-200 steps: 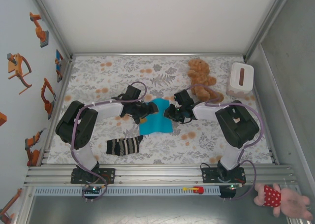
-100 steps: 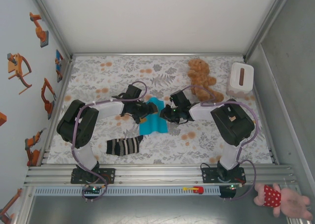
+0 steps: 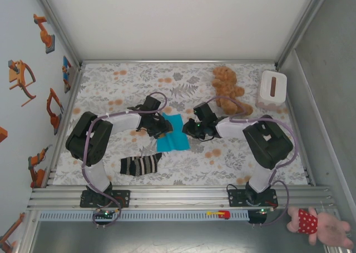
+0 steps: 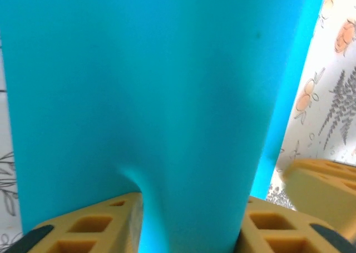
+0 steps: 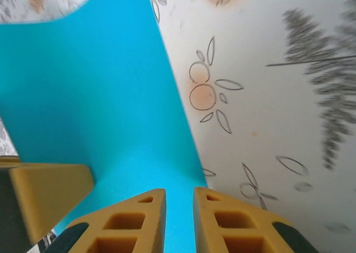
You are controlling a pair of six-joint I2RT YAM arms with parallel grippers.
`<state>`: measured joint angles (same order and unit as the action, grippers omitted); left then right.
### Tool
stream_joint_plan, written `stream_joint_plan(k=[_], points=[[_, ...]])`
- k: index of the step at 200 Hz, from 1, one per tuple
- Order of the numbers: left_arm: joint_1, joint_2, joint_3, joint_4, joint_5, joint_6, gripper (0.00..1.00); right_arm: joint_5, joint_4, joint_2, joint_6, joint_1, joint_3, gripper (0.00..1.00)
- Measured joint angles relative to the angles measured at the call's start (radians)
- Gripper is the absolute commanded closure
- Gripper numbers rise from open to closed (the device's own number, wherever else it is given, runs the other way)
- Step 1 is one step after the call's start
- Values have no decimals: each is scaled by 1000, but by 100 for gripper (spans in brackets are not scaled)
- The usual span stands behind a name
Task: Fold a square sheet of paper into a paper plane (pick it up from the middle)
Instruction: First fold in half a square sheet of paper at the center of the table.
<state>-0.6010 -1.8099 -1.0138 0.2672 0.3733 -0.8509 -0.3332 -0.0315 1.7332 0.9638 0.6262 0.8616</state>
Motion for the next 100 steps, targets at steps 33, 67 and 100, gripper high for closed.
stream_joint_plan(k=[33,67,100], points=[[3,20,-2,8,-17,37,71,69,23,-168,-25,-7,-21,74],[8,146,-2,-8,8,76,72,51,-29,-304,-42,-54,-71,59],[20,251,-36,-34,120,109,71,-51,-134,-372,-4,-115,-131,43]])
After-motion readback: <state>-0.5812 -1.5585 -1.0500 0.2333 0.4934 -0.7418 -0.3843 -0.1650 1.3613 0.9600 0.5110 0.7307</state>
